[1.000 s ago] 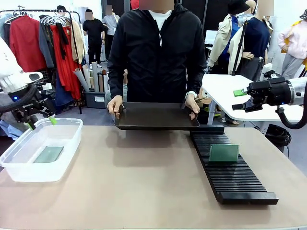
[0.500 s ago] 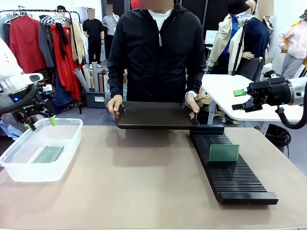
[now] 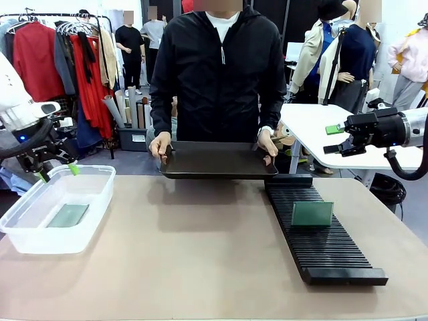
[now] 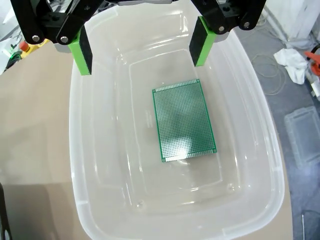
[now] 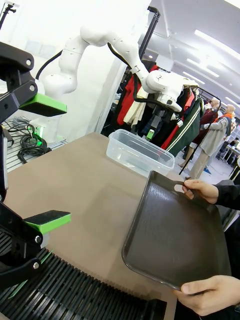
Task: Sort PCBs into racks and boxes based on the side picked up.
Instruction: If the short side of the Blank PCB is picked up, insert it into the PCB Rack ; if the long side is picked up, place it in the Organizing box.
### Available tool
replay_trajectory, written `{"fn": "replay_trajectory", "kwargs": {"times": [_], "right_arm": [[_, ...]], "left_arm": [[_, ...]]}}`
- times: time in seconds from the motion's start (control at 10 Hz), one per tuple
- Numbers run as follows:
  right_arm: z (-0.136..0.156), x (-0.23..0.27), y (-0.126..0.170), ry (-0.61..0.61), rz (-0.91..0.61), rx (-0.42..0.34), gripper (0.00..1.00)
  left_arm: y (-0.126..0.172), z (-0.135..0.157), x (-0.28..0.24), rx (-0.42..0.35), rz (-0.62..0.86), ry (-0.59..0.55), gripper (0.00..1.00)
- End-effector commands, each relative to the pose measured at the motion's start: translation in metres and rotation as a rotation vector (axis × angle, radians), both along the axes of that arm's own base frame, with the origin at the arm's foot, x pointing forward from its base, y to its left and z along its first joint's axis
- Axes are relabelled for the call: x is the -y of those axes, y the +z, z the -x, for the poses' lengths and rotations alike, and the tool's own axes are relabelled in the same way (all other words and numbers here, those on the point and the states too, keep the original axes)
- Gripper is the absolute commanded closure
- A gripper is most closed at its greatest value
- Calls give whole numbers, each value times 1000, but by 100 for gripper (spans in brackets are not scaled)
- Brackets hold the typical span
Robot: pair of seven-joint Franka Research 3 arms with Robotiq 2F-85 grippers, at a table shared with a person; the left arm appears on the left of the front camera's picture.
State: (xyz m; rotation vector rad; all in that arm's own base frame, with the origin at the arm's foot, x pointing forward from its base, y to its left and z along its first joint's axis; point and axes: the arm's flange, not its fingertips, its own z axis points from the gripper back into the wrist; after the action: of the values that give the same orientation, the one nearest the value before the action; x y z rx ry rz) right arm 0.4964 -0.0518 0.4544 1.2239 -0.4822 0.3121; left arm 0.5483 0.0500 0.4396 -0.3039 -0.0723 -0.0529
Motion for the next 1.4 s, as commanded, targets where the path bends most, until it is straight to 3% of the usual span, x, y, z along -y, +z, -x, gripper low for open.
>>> {"fn": "replay_trajectory", "kwargs": {"times": [0.0,0.3,0.6,0.8,1.3], "right_arm": [[0,0,2,0,0,3,0],[0,0,2,0,0,3,0],[0,0,2,0,0,3,0],[0,0,2,0,0,3,0],[0,0,2,0,0,3,0]], "left_arm": [[15,5,-4,79,138,-23,0],[40,23,-3,222,385,-97,0],[48,19,10,295,560,-194,0],[40,9,22,226,748,-297,0],[32,3,18,127,958,-351,0]]}}
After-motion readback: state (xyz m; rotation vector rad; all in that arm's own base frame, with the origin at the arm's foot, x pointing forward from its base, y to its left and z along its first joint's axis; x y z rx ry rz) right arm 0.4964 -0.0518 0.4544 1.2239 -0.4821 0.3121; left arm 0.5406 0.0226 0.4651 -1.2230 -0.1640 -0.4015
